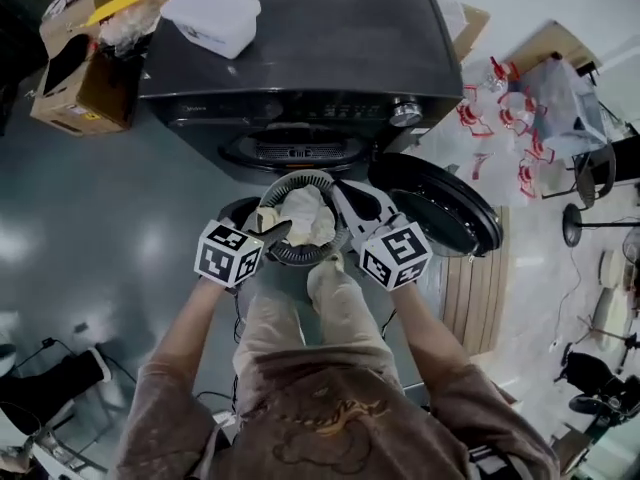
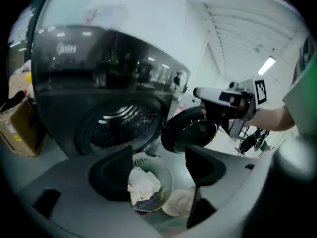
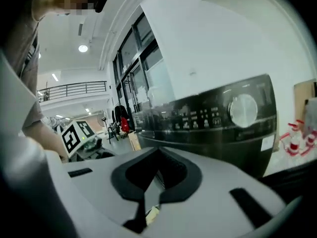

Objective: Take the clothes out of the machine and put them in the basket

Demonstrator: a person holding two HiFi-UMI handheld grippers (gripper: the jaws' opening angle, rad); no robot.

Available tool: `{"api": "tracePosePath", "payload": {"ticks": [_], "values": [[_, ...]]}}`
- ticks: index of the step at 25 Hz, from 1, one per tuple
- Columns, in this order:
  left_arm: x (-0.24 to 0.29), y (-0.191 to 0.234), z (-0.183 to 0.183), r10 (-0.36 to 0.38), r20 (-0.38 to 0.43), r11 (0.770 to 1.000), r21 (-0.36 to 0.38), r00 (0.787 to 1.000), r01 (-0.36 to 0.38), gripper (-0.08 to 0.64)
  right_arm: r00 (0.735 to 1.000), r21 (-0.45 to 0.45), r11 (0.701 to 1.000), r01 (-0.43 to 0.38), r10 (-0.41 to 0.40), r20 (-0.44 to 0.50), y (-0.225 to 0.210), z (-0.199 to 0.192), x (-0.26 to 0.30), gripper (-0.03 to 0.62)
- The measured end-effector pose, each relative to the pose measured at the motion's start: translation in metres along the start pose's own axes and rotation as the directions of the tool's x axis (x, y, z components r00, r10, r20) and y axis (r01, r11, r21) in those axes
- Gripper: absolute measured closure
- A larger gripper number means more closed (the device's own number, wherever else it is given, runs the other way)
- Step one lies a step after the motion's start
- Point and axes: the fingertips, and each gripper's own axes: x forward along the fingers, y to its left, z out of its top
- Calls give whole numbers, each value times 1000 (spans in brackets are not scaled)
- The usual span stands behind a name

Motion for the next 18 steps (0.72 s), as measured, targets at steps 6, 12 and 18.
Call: {"api": "tracePosePath", "payload": {"ticks": [6,12,18], "values": [[-101,-59,144,19,226,1000,-13,974,-16,229,999,-8,999,-47,47,13,17,126,-57,594],[-166,-96,242,83,379,996,1,922,-90,222,990,-67,989,-131,134,38,28,215,-87,594],[-198,-95,284,152,510,987,-27,847,-160,259,986,-98,981,-167,168,0,27,231,-81,594]]}}
